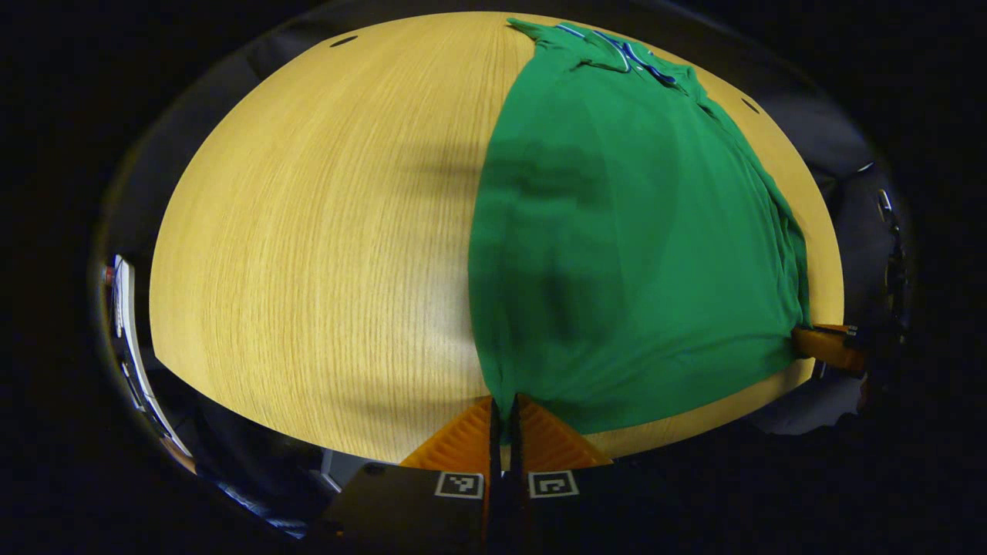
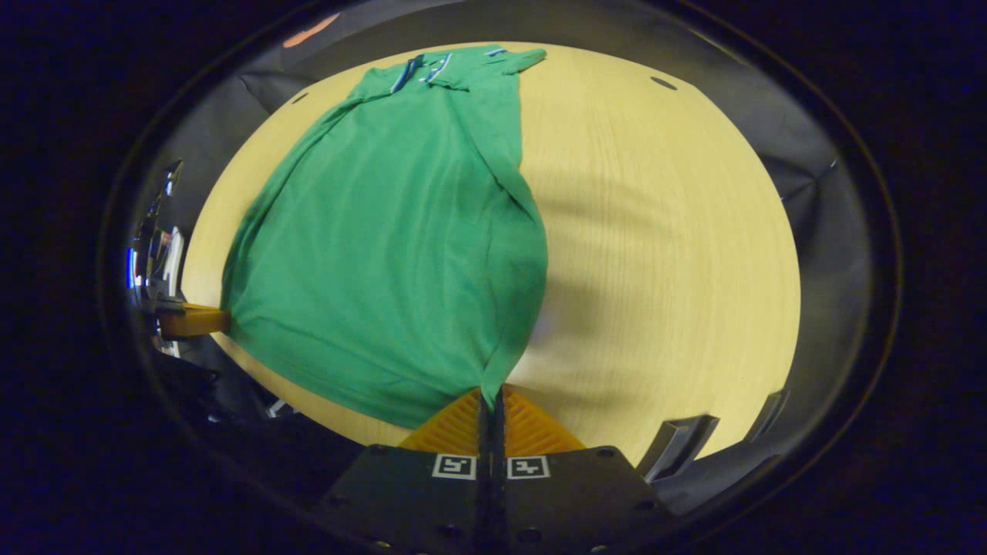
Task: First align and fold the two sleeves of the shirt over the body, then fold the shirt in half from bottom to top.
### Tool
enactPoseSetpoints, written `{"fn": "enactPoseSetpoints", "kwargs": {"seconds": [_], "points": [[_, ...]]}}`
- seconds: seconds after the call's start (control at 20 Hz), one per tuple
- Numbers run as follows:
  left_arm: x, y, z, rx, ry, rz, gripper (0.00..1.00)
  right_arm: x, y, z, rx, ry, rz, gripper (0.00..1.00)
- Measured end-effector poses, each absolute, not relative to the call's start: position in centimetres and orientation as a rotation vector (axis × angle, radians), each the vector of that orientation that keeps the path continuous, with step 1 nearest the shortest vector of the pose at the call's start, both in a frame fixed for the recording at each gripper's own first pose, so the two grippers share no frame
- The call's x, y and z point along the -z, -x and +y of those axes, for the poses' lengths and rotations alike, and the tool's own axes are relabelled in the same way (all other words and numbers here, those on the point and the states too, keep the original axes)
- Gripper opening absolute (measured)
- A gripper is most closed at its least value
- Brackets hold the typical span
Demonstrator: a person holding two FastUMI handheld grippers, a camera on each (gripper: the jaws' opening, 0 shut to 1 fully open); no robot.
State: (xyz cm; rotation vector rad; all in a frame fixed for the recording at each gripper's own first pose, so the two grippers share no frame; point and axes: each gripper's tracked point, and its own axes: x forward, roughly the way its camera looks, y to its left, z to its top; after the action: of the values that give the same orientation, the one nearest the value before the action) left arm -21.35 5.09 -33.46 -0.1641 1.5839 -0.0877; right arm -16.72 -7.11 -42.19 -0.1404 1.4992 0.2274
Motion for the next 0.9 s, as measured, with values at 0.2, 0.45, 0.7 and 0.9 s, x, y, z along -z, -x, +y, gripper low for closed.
{"fn": "enactPoseSetpoints", "kwargs": {"seconds": [0.2, 0.45, 0.7, 0.9], "points": [[32.1, 20.9, 4.7, 0.127, 0.198, 1.583, 0.06, 41.4, 16.2, -6.9, -0.244, 0.094, 1.491, 0.00], [29.0, 18.2, 4.1, 0.196, 0.253, 1.512, 0.06, 38.9, 14.4, -7.1, -0.226, -0.017, 1.448, 0.00], [26.1, 13.3, 3.7, 0.254, 0.206, 1.408, 0.06, 36.1, 11.6, -6.7, -0.224, -0.073, 1.381, 0.00], [23.2, 10.2, 3.1, 0.282, 0.162, 1.324, 0.06, 33.7, 8.5, -5.9, -0.224, -0.112, 1.298, 0.00]]}}
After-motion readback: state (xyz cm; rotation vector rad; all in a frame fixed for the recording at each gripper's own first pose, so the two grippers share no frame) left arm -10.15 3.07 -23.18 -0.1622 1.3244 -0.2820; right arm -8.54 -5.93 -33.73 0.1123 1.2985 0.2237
